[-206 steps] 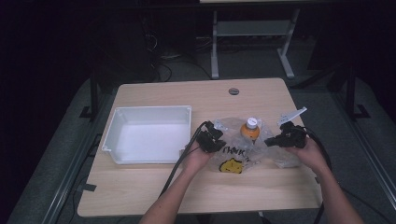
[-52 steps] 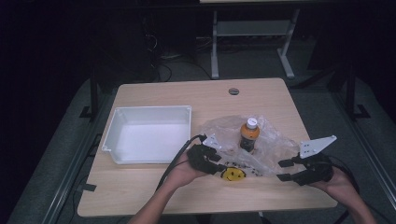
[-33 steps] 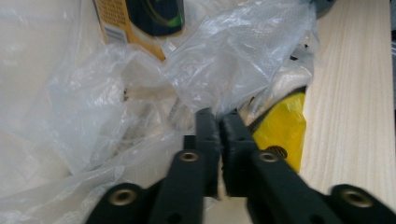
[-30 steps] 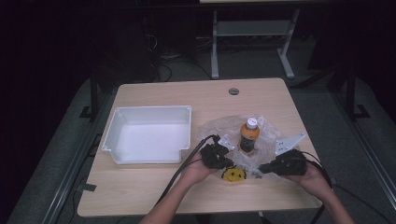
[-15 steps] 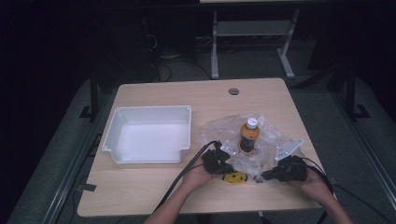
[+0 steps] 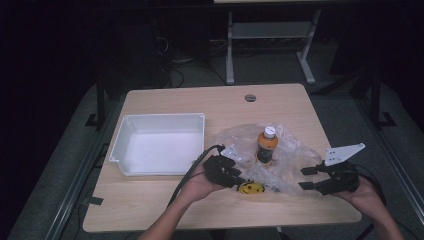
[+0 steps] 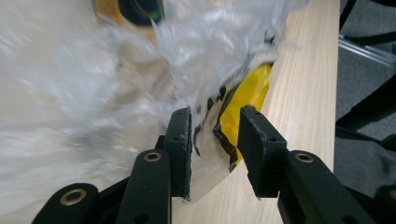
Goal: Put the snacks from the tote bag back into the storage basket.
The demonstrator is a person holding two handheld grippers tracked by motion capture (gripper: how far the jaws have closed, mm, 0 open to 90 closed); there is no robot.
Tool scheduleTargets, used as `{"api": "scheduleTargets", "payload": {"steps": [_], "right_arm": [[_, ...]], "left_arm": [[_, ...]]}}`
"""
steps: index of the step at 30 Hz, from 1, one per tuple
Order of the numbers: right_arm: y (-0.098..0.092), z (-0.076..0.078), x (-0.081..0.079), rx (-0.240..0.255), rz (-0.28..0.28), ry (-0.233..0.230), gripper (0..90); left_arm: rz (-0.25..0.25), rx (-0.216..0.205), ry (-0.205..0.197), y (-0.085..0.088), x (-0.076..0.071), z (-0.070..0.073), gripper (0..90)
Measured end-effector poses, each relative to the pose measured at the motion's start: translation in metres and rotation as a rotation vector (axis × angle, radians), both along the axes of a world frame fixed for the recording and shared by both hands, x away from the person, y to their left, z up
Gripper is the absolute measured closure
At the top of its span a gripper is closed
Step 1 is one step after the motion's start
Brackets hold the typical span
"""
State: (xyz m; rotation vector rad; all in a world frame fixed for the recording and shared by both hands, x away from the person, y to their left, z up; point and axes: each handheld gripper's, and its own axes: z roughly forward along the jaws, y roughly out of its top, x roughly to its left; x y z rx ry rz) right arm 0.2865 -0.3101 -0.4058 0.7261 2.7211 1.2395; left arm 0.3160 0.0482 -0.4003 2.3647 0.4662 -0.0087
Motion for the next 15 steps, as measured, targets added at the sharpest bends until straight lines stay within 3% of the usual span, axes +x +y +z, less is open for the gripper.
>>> {"api": "scheduleTargets", "payload": {"steps": [1, 4, 7, 12, 15], "right_arm": [[0.000, 0.000, 0.000, 0.000, 0.000, 0.000, 45.9], [-0.002, 0.011, 0.014, -0.002, -0.039, -0.047, 45.6], [0.001, 0.019, 0.028, 0.015, -0.065, -0.071, 44.8], [0.007, 0.021, 0.052, 0.046, -0.063, -0.076, 45.8], [0.013, 0.018, 0.072, 0.049, -0.056, -0.067, 46.6]], "left_arm": [[0.000, 0.000, 0.000, 0.000, 0.000, 0.000, 65.4], [0.036, -0.029, -0.052, 0.000, 0.009, 0.012, 65.1], [0.039, -0.045, -0.049, -0.002, 0.016, 0.016, 66.3], [0.075, -0.063, -0.097, -0.008, 0.034, 0.024, 68.5], [0.125, -0.087, -0.138, -0.012, 0.049, 0.025, 68.1]]}}
